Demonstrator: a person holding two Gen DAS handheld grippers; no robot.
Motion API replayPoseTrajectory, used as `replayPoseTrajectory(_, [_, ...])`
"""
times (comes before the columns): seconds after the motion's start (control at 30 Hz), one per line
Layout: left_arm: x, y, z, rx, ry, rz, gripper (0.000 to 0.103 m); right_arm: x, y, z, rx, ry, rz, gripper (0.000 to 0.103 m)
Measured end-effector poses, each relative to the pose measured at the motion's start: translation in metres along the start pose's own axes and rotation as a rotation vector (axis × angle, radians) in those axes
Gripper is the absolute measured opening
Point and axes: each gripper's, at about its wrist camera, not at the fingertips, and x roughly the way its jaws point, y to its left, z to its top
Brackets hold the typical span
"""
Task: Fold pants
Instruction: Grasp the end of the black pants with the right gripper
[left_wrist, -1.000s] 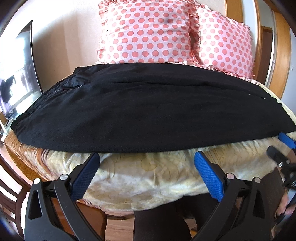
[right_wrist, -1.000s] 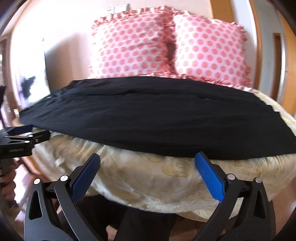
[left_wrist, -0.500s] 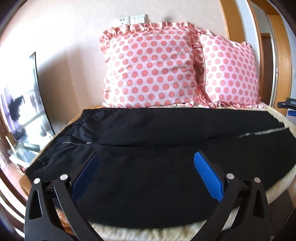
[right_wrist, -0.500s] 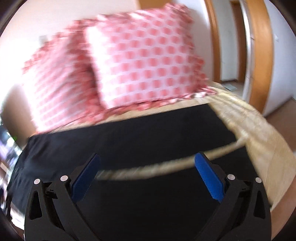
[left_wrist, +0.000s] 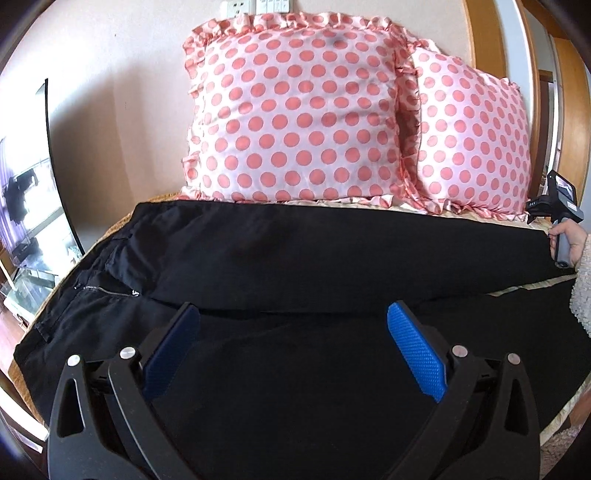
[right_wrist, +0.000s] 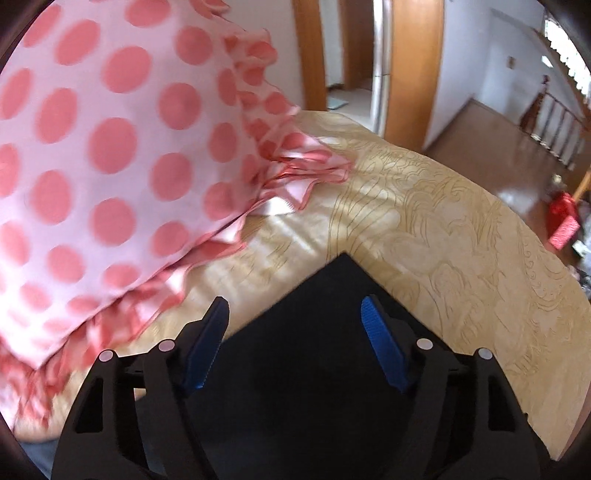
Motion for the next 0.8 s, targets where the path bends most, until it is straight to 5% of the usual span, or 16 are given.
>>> replayPoseTrajectory(0.17, [0.011, 0.007, -0.003, -0.014, 0.030, 0.002, 0.101, 0.022, 0.016, 0.003, -0.040, 0.003, -0.138, 0.072])
replayPoseTrajectory(0.37, [0.015, 0.012, -0.006, -0.033, 0.044, -0.014, 0.101, 0.014, 0.009, -0.006, -0.035, -0.050, -0.141, 0.034])
replayPoseTrajectory(0.5, [0.011, 0.012, -0.008, -0.036, 0.043, -0.021, 0.101, 0.008, -0.015, -0.006, 0.016, -0.054, -0.036, 0.007])
replayPoseTrajectory(0.8, [-0.014, 0.016, -0.011, -0.052, 0.007, -0.028, 0.101, -0.077, -0.069, -0.036, 0.072, -0.209, 0.328, 0.003])
